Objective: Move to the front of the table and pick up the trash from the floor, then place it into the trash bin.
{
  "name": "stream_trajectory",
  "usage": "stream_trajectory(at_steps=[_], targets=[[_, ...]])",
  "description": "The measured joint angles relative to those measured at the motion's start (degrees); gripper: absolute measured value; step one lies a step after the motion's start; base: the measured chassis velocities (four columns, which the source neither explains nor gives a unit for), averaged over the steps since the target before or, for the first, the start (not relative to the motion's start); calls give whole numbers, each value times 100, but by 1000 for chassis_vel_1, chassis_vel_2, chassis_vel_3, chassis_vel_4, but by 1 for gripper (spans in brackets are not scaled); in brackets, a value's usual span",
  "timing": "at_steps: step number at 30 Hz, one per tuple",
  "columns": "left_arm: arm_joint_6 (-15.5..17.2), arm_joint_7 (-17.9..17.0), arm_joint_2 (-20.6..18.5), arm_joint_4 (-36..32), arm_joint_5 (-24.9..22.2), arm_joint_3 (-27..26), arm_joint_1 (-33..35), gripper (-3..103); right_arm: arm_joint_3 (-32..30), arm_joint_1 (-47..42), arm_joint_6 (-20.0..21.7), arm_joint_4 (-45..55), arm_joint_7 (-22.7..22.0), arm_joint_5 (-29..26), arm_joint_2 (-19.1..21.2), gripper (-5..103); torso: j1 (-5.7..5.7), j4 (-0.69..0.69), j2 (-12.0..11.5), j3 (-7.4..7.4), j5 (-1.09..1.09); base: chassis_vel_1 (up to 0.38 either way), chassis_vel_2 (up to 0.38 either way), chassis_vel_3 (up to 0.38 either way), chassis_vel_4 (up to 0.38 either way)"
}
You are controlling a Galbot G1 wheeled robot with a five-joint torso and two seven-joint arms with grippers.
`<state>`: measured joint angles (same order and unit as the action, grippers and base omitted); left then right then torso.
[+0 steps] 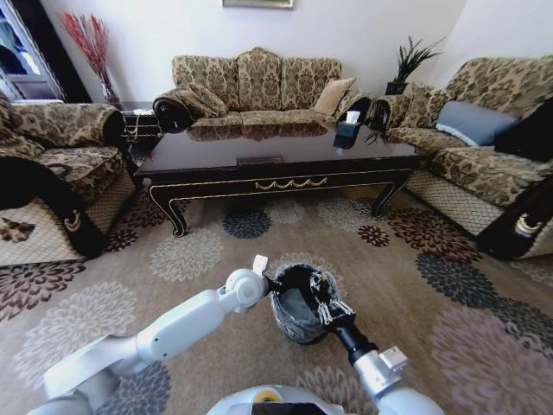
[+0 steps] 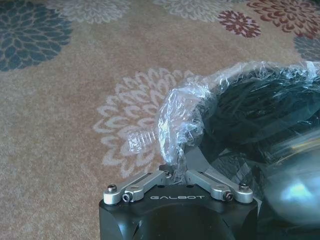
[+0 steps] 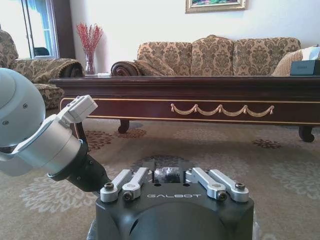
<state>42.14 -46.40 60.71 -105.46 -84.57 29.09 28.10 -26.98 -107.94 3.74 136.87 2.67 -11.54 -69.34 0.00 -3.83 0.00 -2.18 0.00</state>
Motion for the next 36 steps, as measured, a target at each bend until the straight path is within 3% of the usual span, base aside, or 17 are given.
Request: stream_trajectory(at_steps=[2,8,12,14,18,27,32,36], targets=[[0,-1,-12,-19,-4,-2,3,0,6,0,7,0,2,1,-2,36,0,0,0,0,0,0,0,0,0],[0,-1,-41,-45,-16,-22,7,0,10,-5,19,0,2,1,-6,52,0,0,0,0,0,0,0,0,0],[0,-1,-99,-89,-18,-44,46,0,18,-10,23,0,2,2,-9,74,0,0,0,0,0,0,0,0,0],[0,-1,-118,-100,-18,-51,57,0,19,-9,23,0,2,2,-9,74,0,0,0,0,0,0,0,0,0],[0,2,-233,-184,-18,-108,120,0,22,13,27,-3,5,0,-8,95,0,0,0,0,0,0,0,0,0],[0,5,-418,-366,7,-348,370,0,-37,138,36,-57,-22,-140,-66,100,0,-1,0,0,0,0,0,0,0],[0,25,-691,-539,37,-718,683,0,-262,333,110,-76,-130,-512,41,100,0,0,0,0,0,0,0,0,0],[0,88,-942,-726,80,-1379,1151,0,-608,586,169,-218,-291,-975,96,100,0,-1,0,0,0,0,0,0,0]])
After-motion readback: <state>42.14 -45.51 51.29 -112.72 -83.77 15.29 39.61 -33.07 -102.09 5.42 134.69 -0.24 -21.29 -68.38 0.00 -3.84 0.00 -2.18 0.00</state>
